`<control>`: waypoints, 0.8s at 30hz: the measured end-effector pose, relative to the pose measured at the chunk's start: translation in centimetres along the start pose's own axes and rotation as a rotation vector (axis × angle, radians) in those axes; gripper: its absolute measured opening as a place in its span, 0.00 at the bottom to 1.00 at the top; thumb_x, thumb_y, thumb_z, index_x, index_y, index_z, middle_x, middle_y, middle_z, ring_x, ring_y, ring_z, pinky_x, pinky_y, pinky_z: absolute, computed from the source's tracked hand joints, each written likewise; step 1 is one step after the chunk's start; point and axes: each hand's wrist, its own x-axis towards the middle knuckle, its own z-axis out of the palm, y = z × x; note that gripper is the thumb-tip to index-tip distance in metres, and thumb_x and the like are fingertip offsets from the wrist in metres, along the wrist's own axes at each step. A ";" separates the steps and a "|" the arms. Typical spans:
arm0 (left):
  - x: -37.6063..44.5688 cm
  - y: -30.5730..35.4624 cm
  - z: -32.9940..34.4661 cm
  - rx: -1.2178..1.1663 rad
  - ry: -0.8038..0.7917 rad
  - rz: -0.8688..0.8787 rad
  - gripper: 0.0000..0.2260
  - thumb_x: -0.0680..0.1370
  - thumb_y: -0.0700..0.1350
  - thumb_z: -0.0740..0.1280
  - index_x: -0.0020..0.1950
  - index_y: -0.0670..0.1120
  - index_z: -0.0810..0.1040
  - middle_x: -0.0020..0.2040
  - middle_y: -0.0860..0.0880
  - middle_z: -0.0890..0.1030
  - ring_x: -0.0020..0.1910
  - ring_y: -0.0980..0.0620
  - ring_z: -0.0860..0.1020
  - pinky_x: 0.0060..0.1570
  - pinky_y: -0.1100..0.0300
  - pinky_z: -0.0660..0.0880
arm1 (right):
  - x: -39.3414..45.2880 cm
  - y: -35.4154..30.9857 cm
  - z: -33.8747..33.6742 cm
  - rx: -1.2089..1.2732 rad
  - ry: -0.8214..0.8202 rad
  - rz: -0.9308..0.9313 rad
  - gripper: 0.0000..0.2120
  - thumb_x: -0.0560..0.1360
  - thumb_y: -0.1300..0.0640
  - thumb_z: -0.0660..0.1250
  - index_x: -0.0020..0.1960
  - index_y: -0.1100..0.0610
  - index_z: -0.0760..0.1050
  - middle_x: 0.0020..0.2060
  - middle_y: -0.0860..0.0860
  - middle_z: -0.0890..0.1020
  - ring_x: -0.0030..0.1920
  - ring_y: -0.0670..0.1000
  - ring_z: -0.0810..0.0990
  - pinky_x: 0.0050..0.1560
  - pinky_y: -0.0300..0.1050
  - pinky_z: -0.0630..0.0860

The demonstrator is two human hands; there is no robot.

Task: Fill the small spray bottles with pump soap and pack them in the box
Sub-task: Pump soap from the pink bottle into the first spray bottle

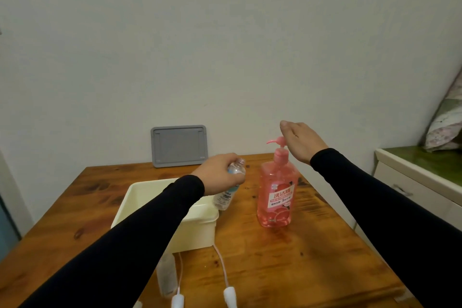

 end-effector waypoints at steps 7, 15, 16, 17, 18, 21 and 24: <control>4.8 0.9 1.9 0.015 0.085 0.002 0.16 0.70 0.58 0.68 0.55 0.61 0.69 0.46 0.58 0.76 0.39 0.59 0.77 0.31 0.69 0.71 | 2.9 0.9 0.6 0.035 -0.086 0.065 0.23 0.81 0.46 0.44 0.44 0.58 0.72 0.37 0.51 0.77 0.40 0.52 0.74 0.41 0.45 0.64; 7.9 1.6 3.0 0.081 0.123 0.080 0.17 0.75 0.51 0.68 0.63 0.55 0.72 0.57 0.51 0.78 0.45 0.56 0.74 0.36 0.71 0.66 | 4.7 1.4 1.1 0.034 -0.327 0.249 0.29 0.80 0.41 0.42 0.68 0.57 0.68 0.56 0.56 0.78 0.54 0.54 0.73 0.53 0.47 0.63; 8.1 1.5 3.1 0.083 0.131 0.086 0.17 0.75 0.51 0.68 0.63 0.54 0.72 0.57 0.51 0.78 0.46 0.56 0.73 0.36 0.72 0.65 | 4.8 1.5 1.1 0.035 -0.353 0.261 0.29 0.80 0.41 0.42 0.68 0.57 0.68 0.58 0.56 0.78 0.56 0.54 0.72 0.54 0.47 0.64; 8.2 1.4 3.1 0.087 0.142 0.092 0.17 0.75 0.50 0.67 0.64 0.54 0.72 0.58 0.51 0.78 0.47 0.56 0.73 0.37 0.72 0.65 | 4.9 1.4 1.1 0.041 -0.378 0.268 0.30 0.80 0.41 0.42 0.69 0.57 0.67 0.60 0.56 0.77 0.57 0.54 0.72 0.56 0.47 0.64; 8.3 1.4 3.1 0.091 0.147 0.098 0.18 0.75 0.50 0.67 0.65 0.54 0.72 0.59 0.51 0.78 0.48 0.56 0.73 0.38 0.71 0.65 | 5.0 1.5 1.2 0.049 -0.399 0.272 0.30 0.80 0.41 0.42 0.69 0.57 0.68 0.61 0.56 0.76 0.57 0.54 0.71 0.58 0.48 0.64; 8.7 1.7 3.0 0.106 0.147 0.137 0.18 0.76 0.51 0.65 0.66 0.54 0.71 0.61 0.51 0.77 0.49 0.56 0.72 0.41 0.71 0.64 | 5.2 1.2 1.0 0.061 -0.431 0.272 0.30 0.80 0.41 0.42 0.68 0.58 0.68 0.62 0.56 0.76 0.57 0.53 0.71 0.62 0.49 0.64; 9.0 2.1 3.2 0.147 0.130 0.167 0.18 0.77 0.52 0.63 0.68 0.55 0.70 0.62 0.49 0.77 0.50 0.55 0.73 0.44 0.68 0.65 | 5.5 1.3 0.9 0.073 -0.433 0.290 0.30 0.80 0.41 0.42 0.69 0.59 0.68 0.63 0.57 0.75 0.61 0.55 0.71 0.65 0.50 0.63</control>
